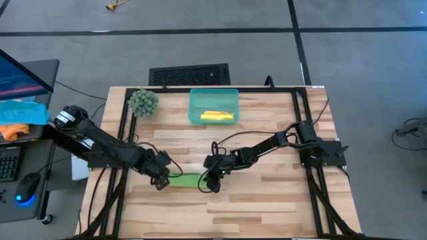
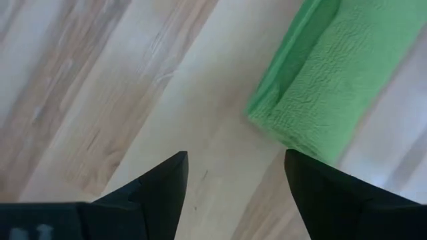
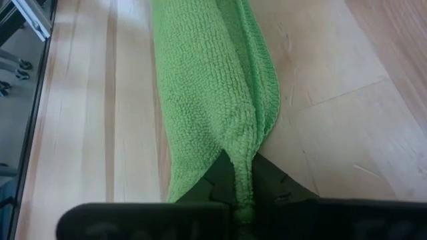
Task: Roll microfiber towels into tight, uniform cylinder then place into a basket
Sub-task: Put the green microfiber cloth into the green bin
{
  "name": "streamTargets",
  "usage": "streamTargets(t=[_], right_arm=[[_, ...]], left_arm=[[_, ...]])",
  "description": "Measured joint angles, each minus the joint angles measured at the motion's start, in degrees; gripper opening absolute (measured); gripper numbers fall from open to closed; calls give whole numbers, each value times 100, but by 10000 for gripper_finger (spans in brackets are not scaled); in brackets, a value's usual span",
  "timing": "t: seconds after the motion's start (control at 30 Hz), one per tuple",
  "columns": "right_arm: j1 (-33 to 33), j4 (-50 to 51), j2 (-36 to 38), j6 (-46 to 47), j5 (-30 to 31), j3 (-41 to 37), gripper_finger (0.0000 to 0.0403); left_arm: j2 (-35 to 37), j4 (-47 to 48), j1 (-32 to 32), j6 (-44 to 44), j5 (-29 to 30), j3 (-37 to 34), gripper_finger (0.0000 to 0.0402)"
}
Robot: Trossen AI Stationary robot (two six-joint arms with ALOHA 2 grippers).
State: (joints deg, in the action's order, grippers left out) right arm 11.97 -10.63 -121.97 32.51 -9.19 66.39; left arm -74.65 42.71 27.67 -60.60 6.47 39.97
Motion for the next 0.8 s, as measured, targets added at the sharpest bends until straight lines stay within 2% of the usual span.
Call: streamTargets(t=[0.3,0.4,0.47,0.6,0.8], right_arm=[[0,1,0,0,0,0,37],[0,0,0,-9,0,0,37],[1,0,0,-94,-3,0,36],[2,-2,0,-166,0,0,36],[22,-2,0,-256,4,-2,36]], left_arm=[[594,-292,-132,520,-109,0,240],[558,-775,-45,492,193,-11,240],[424,-1512,-29,423,365,-142,240],[162,-2238,-27,305,396,-318,240],[37,-1567,-8,-260,610,-378,239]])
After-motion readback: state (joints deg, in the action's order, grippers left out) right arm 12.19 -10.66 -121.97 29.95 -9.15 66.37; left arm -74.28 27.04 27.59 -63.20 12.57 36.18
